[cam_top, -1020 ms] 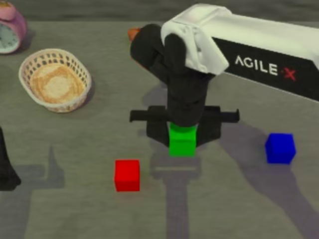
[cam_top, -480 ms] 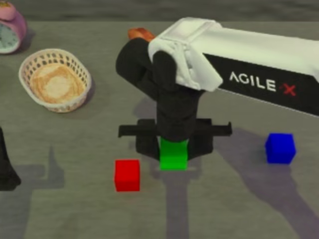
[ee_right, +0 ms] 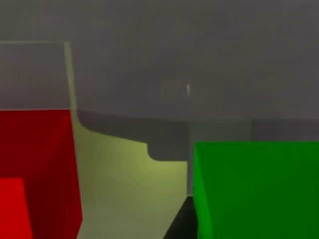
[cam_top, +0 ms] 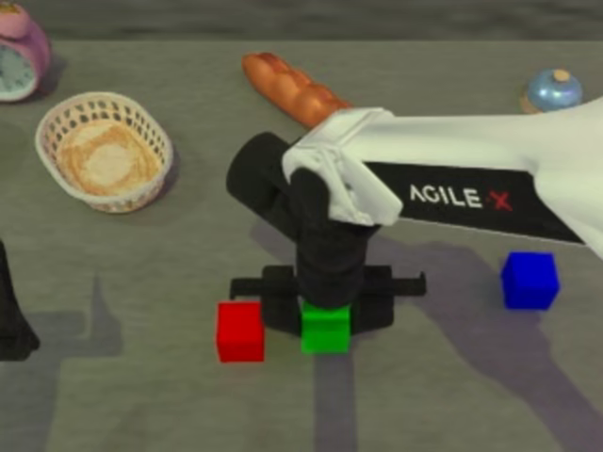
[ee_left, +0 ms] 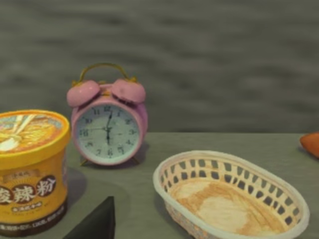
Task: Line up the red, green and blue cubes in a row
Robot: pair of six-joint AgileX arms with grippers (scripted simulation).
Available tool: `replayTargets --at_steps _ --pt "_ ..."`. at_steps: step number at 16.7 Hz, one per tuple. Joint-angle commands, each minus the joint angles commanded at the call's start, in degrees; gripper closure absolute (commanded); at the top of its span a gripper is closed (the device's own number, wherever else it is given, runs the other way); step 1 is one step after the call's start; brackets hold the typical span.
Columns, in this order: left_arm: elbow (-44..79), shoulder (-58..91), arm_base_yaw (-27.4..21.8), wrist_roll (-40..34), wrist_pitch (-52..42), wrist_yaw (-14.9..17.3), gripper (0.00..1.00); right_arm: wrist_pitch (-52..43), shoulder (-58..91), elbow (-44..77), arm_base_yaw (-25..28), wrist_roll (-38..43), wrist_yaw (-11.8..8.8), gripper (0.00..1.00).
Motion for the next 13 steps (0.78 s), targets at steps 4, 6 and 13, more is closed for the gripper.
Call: replayTargets --at_steps 4,6,13 --pt "0.0 0.0 0.0 0.0 0.0 0.0 0.00 0.1 0.0 -0.1 0.0 0.0 0.0 1.00" --pt "0.0 0.0 0.0 0.0 0.0 0.0 0.00 0.1 0.0 -0.1 0.0 0.0 0.0 0.85" --pt "0.0 0.0 0.0 0.0 0.0 0.0 0.00 0.1 0.0 -0.1 0.0 0.0 0.0 0.32"
